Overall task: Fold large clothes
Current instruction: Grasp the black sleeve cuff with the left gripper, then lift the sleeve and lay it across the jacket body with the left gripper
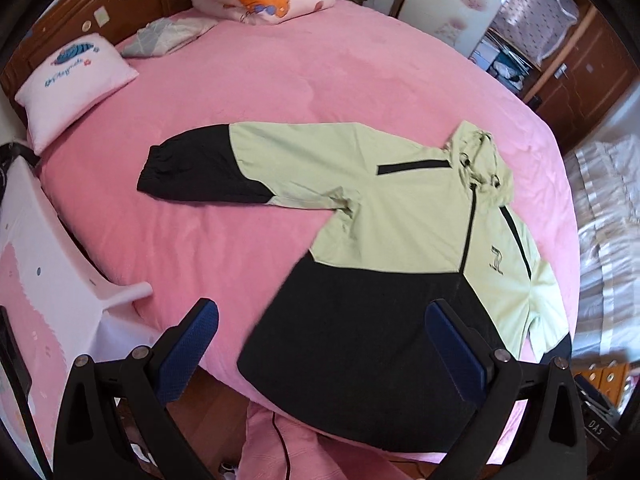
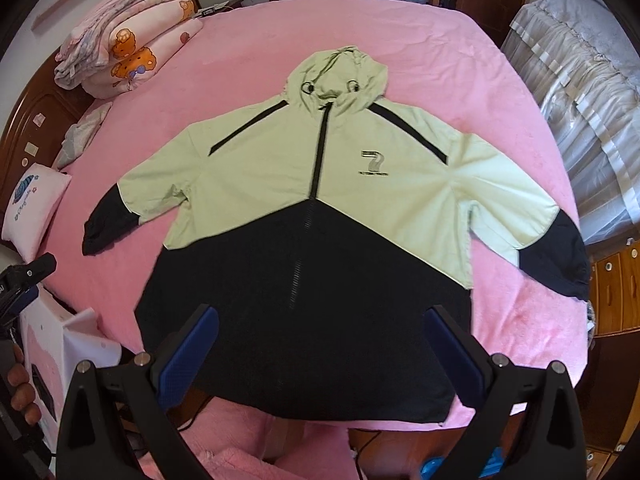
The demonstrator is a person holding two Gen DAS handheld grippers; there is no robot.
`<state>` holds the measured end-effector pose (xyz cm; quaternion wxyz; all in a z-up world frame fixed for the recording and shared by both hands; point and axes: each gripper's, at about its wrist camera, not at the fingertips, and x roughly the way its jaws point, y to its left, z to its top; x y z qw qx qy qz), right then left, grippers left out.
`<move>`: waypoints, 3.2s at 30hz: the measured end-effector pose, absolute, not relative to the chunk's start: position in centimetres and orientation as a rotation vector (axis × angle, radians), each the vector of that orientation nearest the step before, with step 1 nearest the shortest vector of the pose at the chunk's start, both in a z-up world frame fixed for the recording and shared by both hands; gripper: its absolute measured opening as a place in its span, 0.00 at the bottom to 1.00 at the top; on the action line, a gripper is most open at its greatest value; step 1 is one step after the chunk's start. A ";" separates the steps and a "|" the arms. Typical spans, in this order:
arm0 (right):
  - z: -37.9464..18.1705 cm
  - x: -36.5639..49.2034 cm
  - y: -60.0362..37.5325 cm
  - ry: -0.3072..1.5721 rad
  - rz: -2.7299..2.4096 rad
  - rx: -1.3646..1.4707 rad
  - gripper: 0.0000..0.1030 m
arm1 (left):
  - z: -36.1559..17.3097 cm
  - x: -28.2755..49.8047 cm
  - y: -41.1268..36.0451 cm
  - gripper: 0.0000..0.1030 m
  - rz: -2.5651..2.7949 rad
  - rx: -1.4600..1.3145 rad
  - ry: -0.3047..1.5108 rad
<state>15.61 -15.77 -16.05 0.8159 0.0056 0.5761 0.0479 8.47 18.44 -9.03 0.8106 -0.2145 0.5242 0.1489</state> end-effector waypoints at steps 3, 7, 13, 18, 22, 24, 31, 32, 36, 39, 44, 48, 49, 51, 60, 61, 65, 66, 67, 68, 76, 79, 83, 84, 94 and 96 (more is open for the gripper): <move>-17.0 17.8 -12.7 1.251 0.072 0.016 1.00 | -10.4 9.8 22.5 1.00 0.328 -0.486 1.137; -18.3 20.3 -9.4 1.261 0.035 0.031 1.00 | -13.2 11.7 28.0 1.00 0.345 -0.558 1.163; -21.1 24.0 -3.7 1.257 0.006 0.005 1.00 | -19.3 13.3 36.1 1.00 0.422 -0.739 1.174; -24.4 26.5 0.3 1.254 0.013 -0.030 0.99 | -24.5 13.5 42.3 1.00 0.536 -0.900 1.146; -27.1 28.3 3.1 1.265 0.031 -0.059 0.99 | -27.9 12.8 46.1 1.00 0.657 -0.998 1.097; -28.7 29.3 4.4 1.275 0.041 -0.070 0.99 | -29.8 12.2 47.5 1.00 0.705 -1.063 1.075; -33.0 32.3 7.4 1.285 0.058 -0.093 0.99 | -34.8 10.5 50.7 0.94 0.817 -1.211 0.963; -33.5 32.7 7.7 1.288 0.063 -0.090 0.99 | -35.3 10.3 50.9 0.92 0.824 -1.220 0.953; -35.2 33.4 8.7 1.302 0.087 -0.100 0.99 | -37.4 10.2 51.3 0.85 0.855 -1.241 0.928; -36.2 33.6 9.2 1.308 0.110 -0.119 0.99 | -38.3 9.9 51.5 0.82 0.862 -1.241 0.879; -37.0 33.4 9.7 1.316 0.126 -0.152 0.99 | -39.0 10.2 51.8 0.64 0.884 -1.198 0.855; -37.3 33.5 9.7 1.319 0.121 -0.155 0.99 | -38.6 11.2 52.2 0.57 0.877 -1.187 0.839; -37.3 33.5 9.6 1.318 0.116 -0.152 0.99 | -38.5 11.6 52.3 0.54 0.873 -1.174 0.838; -37.3 33.6 9.5 1.318 0.107 -0.144 0.99 | -38.4 12.4 53.0 0.41 0.858 -1.147 0.837; -37.4 33.3 9.9 1.325 0.080 -0.145 0.99 | -37.9 13.3 54.1 0.16 0.841 -1.157 0.771; -37.3 33.2 10.0 1.325 0.079 -0.144 0.99 | -37.5 13.1 53.7 0.15 0.842 -1.145 0.767; -37.3 33.0 10.2 1.321 0.076 -0.147 0.99 | -35.6 13.9 53.3 0.12 0.826 -1.091 0.737; -37.2 32.9 10.2 1.320 0.074 -0.145 0.99 | -34.9 14.0 53.2 0.12 0.816 -1.077 0.722; -37.2 32.9 10.1 1.320 0.074 -0.142 0.99 | -34.2 14.3 53.1 0.12 0.806 -1.067 0.709; -37.2 32.9 10.1 1.321 0.074 -0.138 0.99 | -33.6 14.6 53.0 0.12 0.795 -1.059 0.700; -36.3 32.4 7.8 1.308 0.058 -0.083 0.99 | -26.2 17.2 49.0 0.11 0.631 -0.939 0.580; -35.7 32.1 6.0 1.298 0.050 -0.050 0.99 | -23.5 18.9 46.5 0.11 0.546 -0.892 0.551; -35.0 32.0 3.6 1.287 0.049 -0.009 0.99 | -19.6 21.6 41.7 0.11 0.413 -0.820 0.515; -34.7 32.0 2.7 1.283 0.048 -0.001 0.99 | -18.8 22.1 40.6 0.11 0.385 -0.808 0.510; -32.8 32.3 -5.5 1.238 0.023 0.074 0.99 | -14.1 29.1 23.2 0.11 0.082 -0.681 0.534; -32.4 32.3 -7.3 1.229 0.013 0.093 0.99 | -14.5 30.2 19.9 0.11 0.029 -0.672 0.563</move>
